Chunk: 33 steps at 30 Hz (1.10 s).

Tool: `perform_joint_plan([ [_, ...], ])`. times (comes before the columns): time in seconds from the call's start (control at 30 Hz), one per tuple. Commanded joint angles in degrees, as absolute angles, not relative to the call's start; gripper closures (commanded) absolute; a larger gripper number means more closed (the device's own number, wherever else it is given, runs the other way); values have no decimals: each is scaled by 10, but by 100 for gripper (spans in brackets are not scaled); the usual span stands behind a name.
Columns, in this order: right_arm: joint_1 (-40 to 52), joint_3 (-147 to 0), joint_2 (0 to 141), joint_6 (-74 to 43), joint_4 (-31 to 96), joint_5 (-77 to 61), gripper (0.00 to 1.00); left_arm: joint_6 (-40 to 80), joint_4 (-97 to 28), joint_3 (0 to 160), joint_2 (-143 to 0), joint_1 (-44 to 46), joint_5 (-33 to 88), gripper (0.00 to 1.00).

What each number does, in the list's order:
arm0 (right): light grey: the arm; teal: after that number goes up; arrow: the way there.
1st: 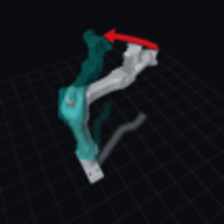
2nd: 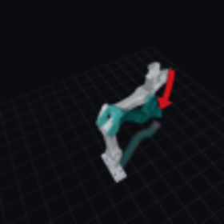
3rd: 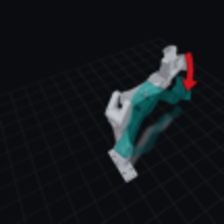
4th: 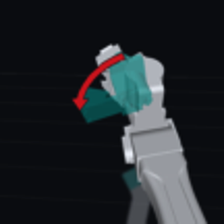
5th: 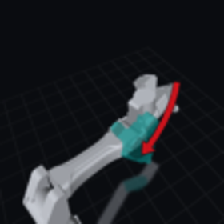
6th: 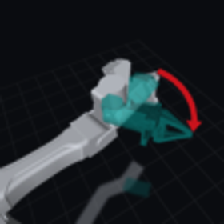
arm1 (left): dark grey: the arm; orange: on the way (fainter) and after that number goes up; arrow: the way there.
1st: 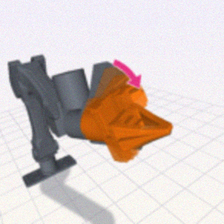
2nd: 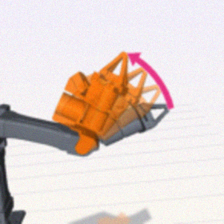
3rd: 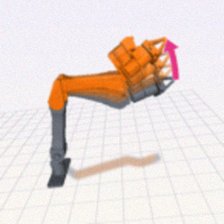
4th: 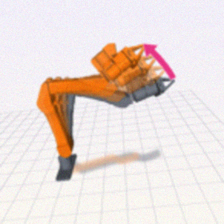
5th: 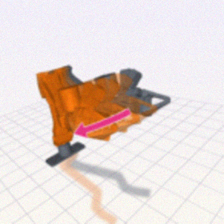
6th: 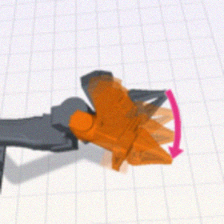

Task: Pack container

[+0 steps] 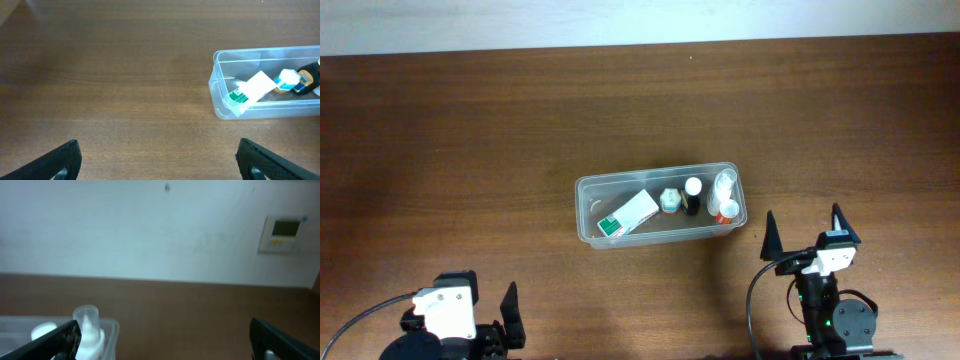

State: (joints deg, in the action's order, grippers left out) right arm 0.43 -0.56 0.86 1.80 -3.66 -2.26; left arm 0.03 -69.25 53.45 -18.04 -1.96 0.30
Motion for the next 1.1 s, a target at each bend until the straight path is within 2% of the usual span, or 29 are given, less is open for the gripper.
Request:
perform_joint_plan([
  [0.0,3,-3,2,28,-25,-12,2,-7,-691,533,-179,-20,11,0],
  [0.13,3,-3,2,28,44,-13,2,-7,-691,533,-179,-20,11,1],
  [0.93,3,-3,5,28,45,-10,2,-7,-690,533,-179,-20,11,1],
  [1.07,3,-3,5,28,45,-10,2,-9,-654,497,-177,-20,12,1],
])
